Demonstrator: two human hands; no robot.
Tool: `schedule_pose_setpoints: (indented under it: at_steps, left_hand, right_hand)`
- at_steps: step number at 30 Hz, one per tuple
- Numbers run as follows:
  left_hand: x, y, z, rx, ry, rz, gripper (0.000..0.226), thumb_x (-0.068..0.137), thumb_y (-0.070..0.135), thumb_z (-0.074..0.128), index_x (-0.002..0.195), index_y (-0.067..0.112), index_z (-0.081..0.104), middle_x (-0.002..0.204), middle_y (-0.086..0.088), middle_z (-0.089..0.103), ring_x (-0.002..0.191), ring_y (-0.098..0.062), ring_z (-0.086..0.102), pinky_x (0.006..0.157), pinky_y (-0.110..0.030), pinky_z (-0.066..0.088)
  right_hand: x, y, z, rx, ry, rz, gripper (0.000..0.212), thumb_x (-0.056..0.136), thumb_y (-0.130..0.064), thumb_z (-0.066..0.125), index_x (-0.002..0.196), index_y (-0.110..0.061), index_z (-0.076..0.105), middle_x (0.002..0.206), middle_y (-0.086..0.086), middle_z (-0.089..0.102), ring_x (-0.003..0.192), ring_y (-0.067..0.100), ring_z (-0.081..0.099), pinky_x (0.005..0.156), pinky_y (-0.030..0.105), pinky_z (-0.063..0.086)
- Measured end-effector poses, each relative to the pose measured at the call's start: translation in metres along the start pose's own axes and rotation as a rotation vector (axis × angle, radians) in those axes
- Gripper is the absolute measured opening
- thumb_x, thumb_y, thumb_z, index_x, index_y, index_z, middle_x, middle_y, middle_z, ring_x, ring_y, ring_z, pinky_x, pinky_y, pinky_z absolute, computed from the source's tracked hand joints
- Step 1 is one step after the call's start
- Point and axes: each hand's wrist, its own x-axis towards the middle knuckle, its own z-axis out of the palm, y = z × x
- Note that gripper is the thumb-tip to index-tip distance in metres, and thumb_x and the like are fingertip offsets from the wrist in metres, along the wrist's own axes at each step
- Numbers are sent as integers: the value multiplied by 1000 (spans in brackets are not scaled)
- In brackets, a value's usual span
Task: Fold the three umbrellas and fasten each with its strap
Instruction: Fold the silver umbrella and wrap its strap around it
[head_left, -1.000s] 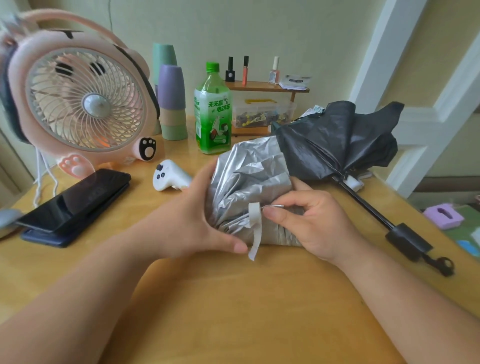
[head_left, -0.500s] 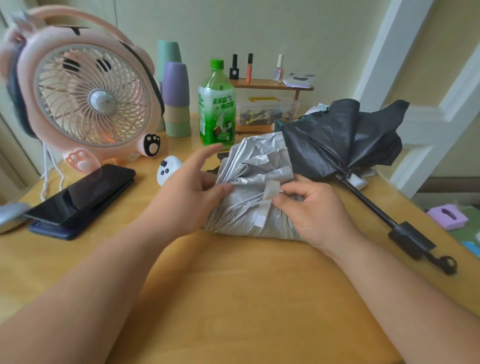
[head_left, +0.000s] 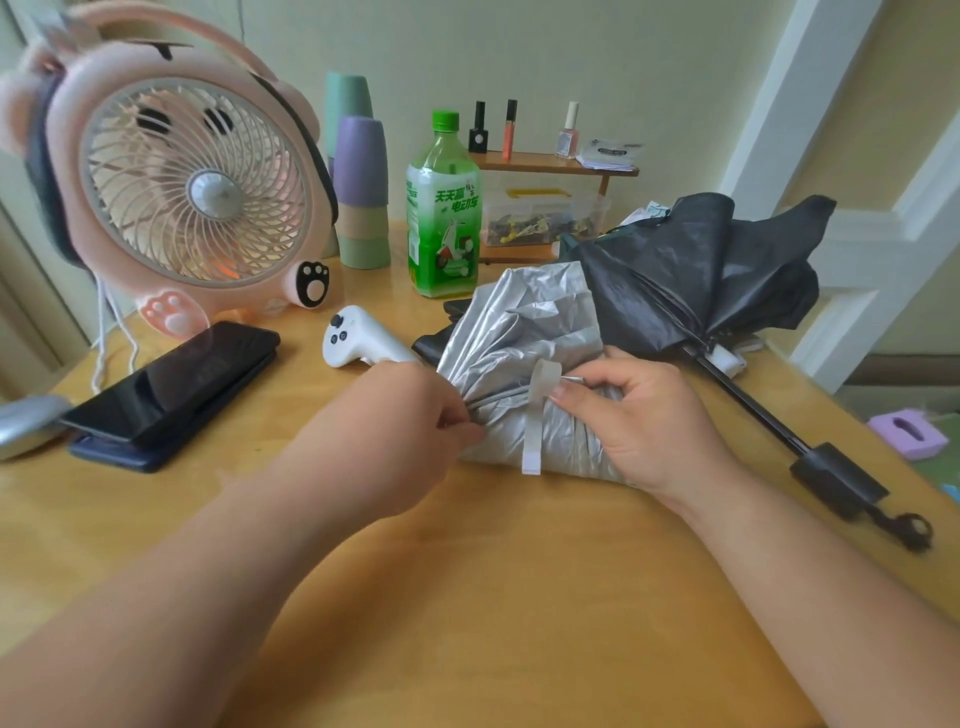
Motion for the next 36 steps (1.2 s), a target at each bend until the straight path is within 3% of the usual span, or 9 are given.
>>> schedule_pose_setpoints:
  at_steps: [6,11,16,19,24,27,30,32,36]
  left_hand:
    - [2,7,10,-338,81,-104,24,96,36,64,73,28,69,56,4,70,40,-12,59,41,-18,43]
    - [4,6,15,-335,65,-108,19,90,33,70,73,26,69,53,3,68,35,-4,51,48,-22,47]
    - [6,0,11,-319,163,-19,19,94,30,66,76,27,62,57,9,60,47,-2,52,45,-16,33]
    - [7,-6,7,-298,248,52,17,96,32,61,81,30,56,66,9,59,57,-4,52,49,-19,31]
    - [16,-11,16,-10,421,274,11,93,26,65,84,25,59,98,5,58,89,-20,46,78,-41,42]
    - [18,-11,18,-175,308,226,16,95,23,66,84,24,55,117,9,52,98,-16,54,86,-36,45]
    - [16,-13,18,-290,246,186,25,91,31,71,84,33,48,90,18,54,70,2,50,62,-15,34]
    - [13,-15,12,-392,152,185,35,80,46,80,90,35,48,72,17,53,57,-1,44,55,-16,33]
    - [10,-18,8,-390,57,192,57,64,54,88,100,44,46,94,17,57,70,-1,51,67,-22,42]
  right_hand:
    - [1,0,0,21,-4,0,7,86,-21,81,86,-14,82,104,2,73,101,9,69,92,19,50]
    - [-2,-2,0,10,-27,0,5,86,-20,81,82,-16,81,104,1,73,103,8,69,95,22,50]
    - [-1,-4,-2,-11,-19,16,7,88,-23,80,81,-19,80,99,0,74,98,8,68,90,18,48]
    - [-2,-5,-4,-5,-11,43,13,87,-29,79,83,-17,81,95,-2,76,91,5,69,81,13,49]
    - [-2,-4,-4,-41,-32,36,12,91,-27,77,84,-18,80,98,-4,75,96,4,68,88,16,48]
    - [-3,-4,-2,-26,-34,27,12,94,-24,72,85,-18,76,97,-2,74,93,6,67,84,14,47]
    - [-5,-6,1,-23,-34,-16,13,98,-21,68,87,-17,75,100,1,73,93,7,66,83,12,45]
    - [-5,-6,4,-18,-35,-40,14,98,-20,67,86,-17,75,97,1,72,91,6,65,83,12,44]
    - [-5,-6,5,36,-42,-52,16,97,-18,68,83,-22,74,92,-1,69,86,3,63,83,13,44]
